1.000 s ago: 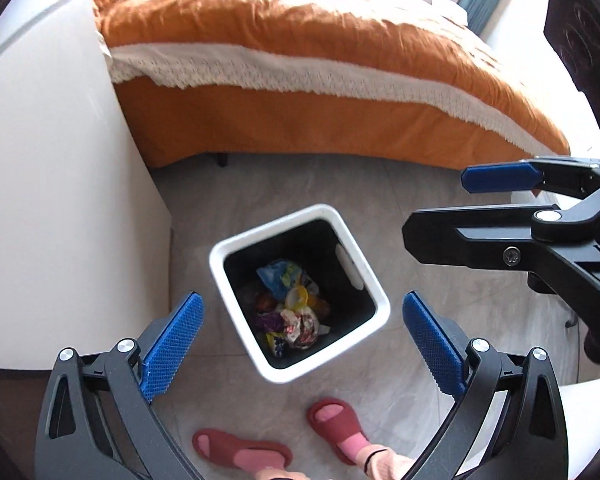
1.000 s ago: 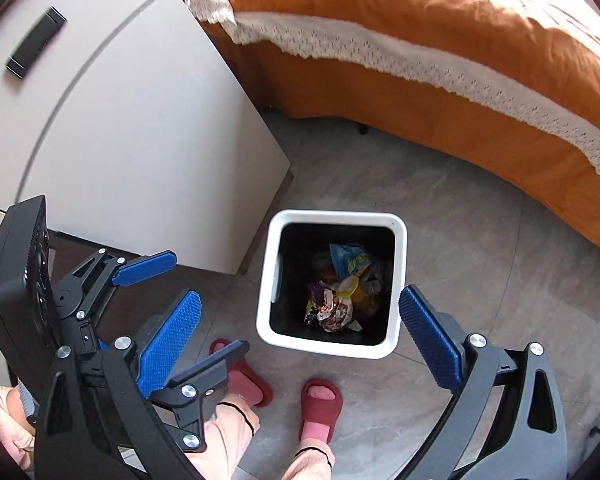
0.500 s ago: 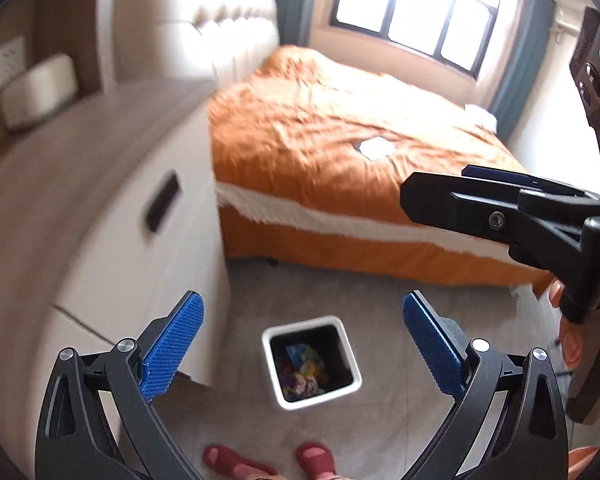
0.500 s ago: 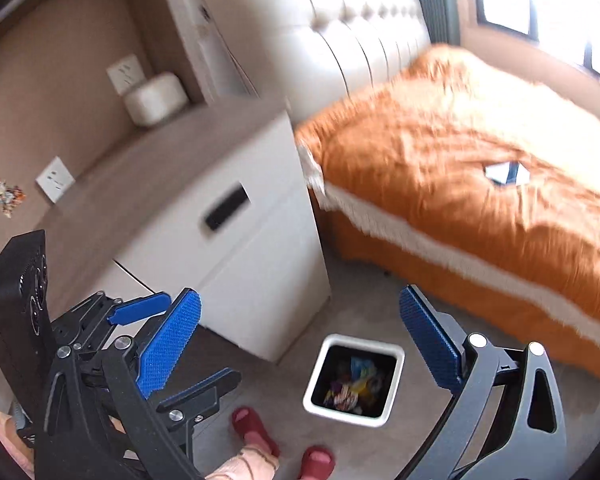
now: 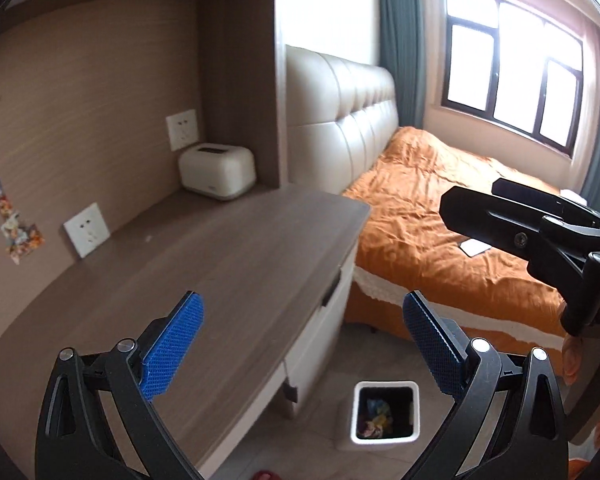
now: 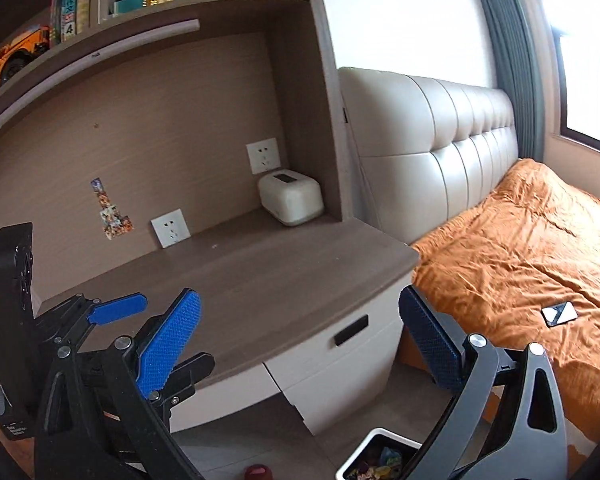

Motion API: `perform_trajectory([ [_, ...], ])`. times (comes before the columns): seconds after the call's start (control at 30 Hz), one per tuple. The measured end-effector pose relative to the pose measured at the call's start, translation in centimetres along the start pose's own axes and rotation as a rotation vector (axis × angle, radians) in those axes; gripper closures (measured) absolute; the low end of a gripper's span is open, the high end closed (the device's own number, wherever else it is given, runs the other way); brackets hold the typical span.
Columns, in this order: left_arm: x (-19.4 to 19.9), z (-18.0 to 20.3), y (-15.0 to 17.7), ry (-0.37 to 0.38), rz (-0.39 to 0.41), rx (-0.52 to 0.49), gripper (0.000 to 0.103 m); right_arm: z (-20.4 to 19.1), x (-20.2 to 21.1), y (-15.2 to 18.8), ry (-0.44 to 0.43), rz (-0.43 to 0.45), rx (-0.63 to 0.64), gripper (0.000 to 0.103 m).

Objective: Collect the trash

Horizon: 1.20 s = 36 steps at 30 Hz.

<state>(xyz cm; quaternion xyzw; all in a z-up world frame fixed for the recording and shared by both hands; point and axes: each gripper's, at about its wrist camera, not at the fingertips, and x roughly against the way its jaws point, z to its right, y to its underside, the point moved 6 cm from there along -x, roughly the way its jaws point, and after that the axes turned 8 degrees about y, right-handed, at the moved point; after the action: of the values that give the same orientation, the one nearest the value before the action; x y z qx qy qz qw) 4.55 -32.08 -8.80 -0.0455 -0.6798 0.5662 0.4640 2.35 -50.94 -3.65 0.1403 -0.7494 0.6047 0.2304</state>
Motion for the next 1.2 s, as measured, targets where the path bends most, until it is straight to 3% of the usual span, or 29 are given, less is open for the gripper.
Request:
perform_trajectory([
  [0.27,4.9,-7.2,-1.0,-0.122,0.062,0.105,0.005,-6.7,-0.4,-1.6,-0.079,0.011,0.051,0.004],
  [0.47,7.0,-12.5,-1.3,-0.149,0.081,0.120,0.005,-11.6,-1.8,-2.9,-0.044,0.032,0.059,0.004],
  [0.77,8.9,-19.3,-1.8,-0.114,0.109,0.120,0.005,-17.6,-2.9,-3.7,0.021,0.066,0.055,0.004],
  [1.2,10.4,-24.0,-1.3,-0.085,0.125,0.113,0.005,-21.7,-4.0,-4.1,0.105,0.057,0.048,0.004],
])
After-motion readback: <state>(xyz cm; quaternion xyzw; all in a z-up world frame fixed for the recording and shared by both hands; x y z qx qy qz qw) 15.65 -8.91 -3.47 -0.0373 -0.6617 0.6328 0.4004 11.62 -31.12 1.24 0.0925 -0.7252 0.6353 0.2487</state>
